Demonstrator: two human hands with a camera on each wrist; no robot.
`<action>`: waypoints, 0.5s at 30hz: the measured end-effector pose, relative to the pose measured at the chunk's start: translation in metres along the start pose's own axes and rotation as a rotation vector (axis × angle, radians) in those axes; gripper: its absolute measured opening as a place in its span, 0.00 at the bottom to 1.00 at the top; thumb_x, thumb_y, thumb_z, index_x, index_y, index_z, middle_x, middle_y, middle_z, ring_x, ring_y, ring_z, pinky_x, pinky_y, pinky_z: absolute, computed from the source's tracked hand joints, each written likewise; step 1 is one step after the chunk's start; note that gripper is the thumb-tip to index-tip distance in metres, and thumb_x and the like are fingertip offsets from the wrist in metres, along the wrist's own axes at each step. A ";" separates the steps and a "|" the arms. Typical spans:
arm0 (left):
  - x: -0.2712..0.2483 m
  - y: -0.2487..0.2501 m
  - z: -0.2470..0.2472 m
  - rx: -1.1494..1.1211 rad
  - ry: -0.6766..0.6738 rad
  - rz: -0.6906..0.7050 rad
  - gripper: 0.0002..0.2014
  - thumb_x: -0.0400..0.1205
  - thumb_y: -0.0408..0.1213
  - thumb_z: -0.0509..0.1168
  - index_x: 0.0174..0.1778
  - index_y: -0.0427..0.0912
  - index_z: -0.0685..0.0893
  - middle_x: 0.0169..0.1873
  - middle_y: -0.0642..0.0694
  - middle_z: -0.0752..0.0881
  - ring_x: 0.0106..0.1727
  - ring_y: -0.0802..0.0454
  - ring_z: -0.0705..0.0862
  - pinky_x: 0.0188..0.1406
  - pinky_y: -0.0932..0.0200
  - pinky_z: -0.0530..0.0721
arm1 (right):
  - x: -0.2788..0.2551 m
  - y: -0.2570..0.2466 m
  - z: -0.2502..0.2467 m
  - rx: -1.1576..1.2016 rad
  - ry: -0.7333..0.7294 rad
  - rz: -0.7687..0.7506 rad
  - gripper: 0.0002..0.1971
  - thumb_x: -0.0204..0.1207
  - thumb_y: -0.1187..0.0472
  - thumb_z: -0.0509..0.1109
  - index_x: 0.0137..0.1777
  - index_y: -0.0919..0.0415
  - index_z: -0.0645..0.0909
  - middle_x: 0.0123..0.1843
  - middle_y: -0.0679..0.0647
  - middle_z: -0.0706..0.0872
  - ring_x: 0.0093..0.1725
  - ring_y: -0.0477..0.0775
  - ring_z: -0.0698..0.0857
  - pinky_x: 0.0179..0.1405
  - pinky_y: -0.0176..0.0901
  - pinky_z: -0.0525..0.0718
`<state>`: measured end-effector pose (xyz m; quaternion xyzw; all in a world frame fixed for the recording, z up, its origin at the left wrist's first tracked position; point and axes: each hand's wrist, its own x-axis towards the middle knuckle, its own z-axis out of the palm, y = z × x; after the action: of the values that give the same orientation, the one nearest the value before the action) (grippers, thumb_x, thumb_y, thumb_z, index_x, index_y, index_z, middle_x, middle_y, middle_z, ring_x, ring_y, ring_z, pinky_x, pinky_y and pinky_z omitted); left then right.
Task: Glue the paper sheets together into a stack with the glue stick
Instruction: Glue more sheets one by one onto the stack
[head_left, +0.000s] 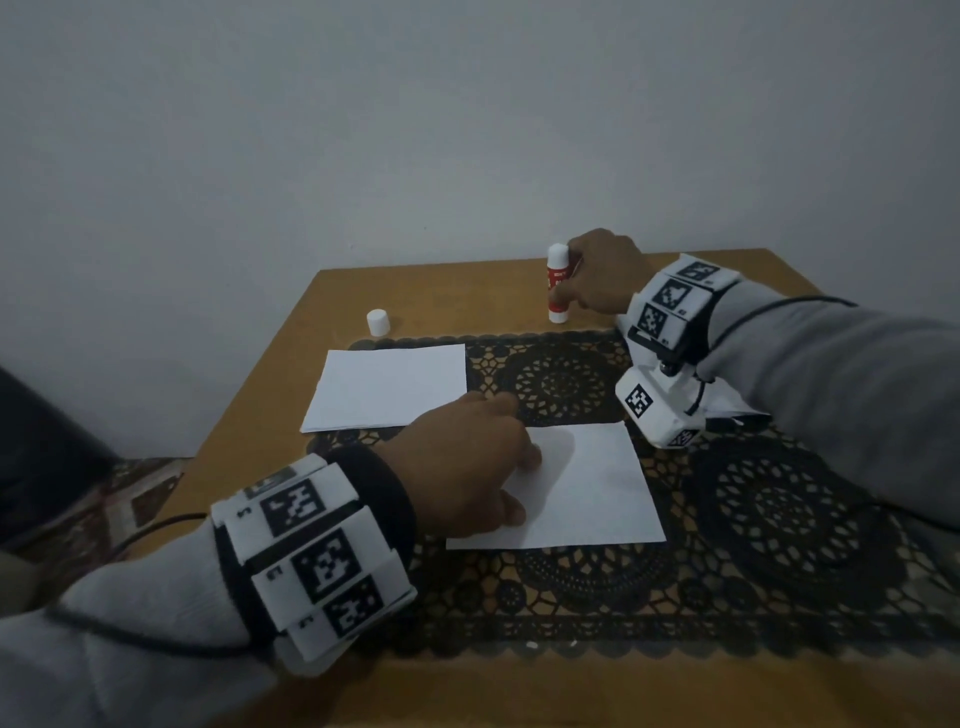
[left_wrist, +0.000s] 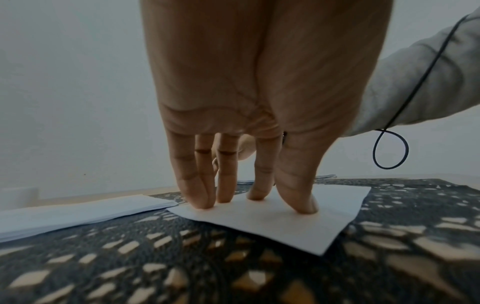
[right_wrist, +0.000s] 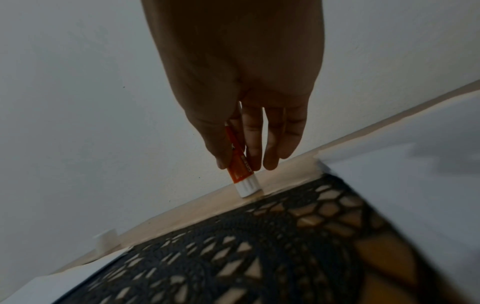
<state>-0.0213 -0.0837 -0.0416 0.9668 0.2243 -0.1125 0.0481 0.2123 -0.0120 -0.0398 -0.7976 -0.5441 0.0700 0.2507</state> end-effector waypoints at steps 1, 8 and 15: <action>0.000 0.000 0.000 -0.001 0.004 0.002 0.27 0.79 0.51 0.68 0.75 0.53 0.73 0.60 0.49 0.72 0.61 0.51 0.71 0.56 0.60 0.71 | 0.000 0.000 0.000 -0.005 -0.006 0.006 0.17 0.63 0.59 0.82 0.50 0.62 0.85 0.45 0.57 0.87 0.47 0.58 0.86 0.43 0.43 0.78; -0.002 0.003 0.000 0.010 0.017 -0.009 0.27 0.79 0.51 0.68 0.75 0.53 0.75 0.59 0.49 0.72 0.61 0.50 0.71 0.55 0.61 0.69 | -0.011 0.005 -0.021 0.048 -0.014 0.033 0.14 0.69 0.58 0.80 0.51 0.63 0.85 0.44 0.57 0.88 0.44 0.56 0.86 0.48 0.48 0.84; -0.005 0.006 0.000 0.027 0.015 -0.041 0.27 0.80 0.50 0.68 0.75 0.53 0.74 0.62 0.49 0.72 0.63 0.50 0.71 0.56 0.62 0.68 | -0.036 0.027 -0.057 -0.078 -0.030 -0.006 0.13 0.69 0.60 0.80 0.51 0.63 0.85 0.47 0.55 0.87 0.43 0.51 0.83 0.41 0.40 0.77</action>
<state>-0.0223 -0.0914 -0.0399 0.9634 0.2428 -0.1094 0.0311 0.2423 -0.0709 -0.0090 -0.8042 -0.5523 0.0598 0.2114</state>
